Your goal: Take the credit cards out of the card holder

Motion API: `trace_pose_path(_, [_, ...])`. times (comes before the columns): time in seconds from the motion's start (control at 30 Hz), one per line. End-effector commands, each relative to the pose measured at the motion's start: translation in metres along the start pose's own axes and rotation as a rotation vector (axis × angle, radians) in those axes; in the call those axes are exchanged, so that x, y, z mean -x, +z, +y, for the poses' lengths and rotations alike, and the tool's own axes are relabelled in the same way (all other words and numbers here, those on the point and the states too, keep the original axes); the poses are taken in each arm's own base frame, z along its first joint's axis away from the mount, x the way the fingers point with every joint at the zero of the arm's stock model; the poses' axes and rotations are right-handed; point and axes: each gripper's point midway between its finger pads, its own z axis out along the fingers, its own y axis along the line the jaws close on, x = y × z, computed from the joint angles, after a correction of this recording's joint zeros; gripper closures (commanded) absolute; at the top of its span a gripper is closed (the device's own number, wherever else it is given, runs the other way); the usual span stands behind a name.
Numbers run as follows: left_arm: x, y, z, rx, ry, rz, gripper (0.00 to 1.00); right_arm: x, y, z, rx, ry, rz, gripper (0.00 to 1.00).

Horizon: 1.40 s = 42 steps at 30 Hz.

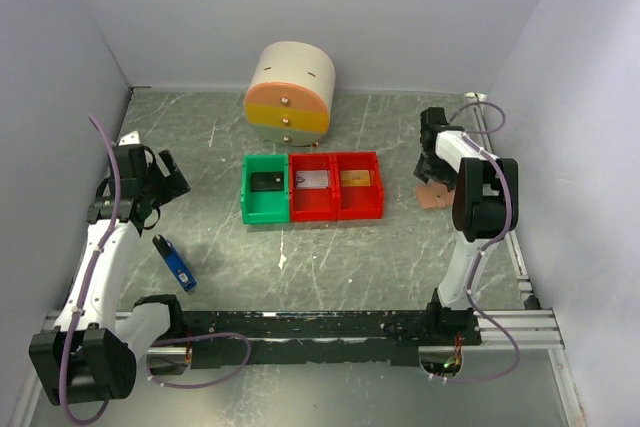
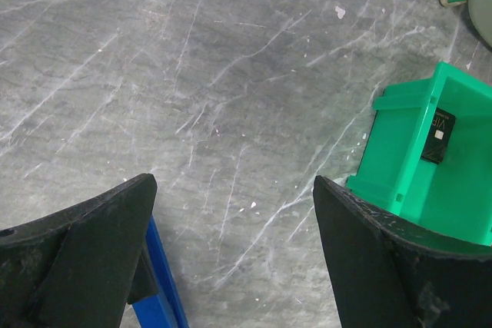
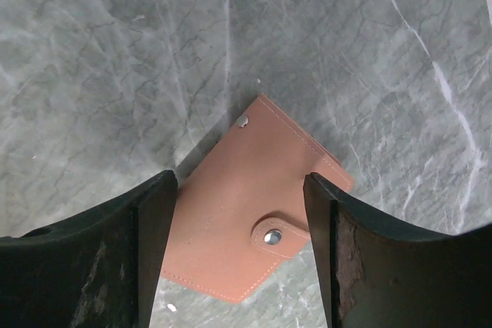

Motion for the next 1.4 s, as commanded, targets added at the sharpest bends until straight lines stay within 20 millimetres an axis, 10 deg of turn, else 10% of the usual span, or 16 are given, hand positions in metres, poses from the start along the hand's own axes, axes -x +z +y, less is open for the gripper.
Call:
trace_pose_path(0.0, [0.012,-0.005,-0.004,-0.022,0.002,-0.031,0.05,0.016,0.003,-0.007,-0.074,0.025,-0.04,0.34])
trace_pose_path(0.3, [0.011,-0.003,-0.003,-0.018,0.001,-0.023,0.05,-0.013,0.015,0.0,-0.061,-0.104,0.021,0.49])
trace_pose_path(0.8, [0.01,-0.002,-0.003,-0.014,-0.001,-0.018,0.05,-0.038,-0.032,0.006,0.0,-0.185,-0.051,0.85])
trace_pose_path(1.37, [0.008,-0.002,-0.002,-0.011,0.001,-0.009,0.05,-0.059,-0.033,0.002,-0.019,-0.236,-0.043,0.59])
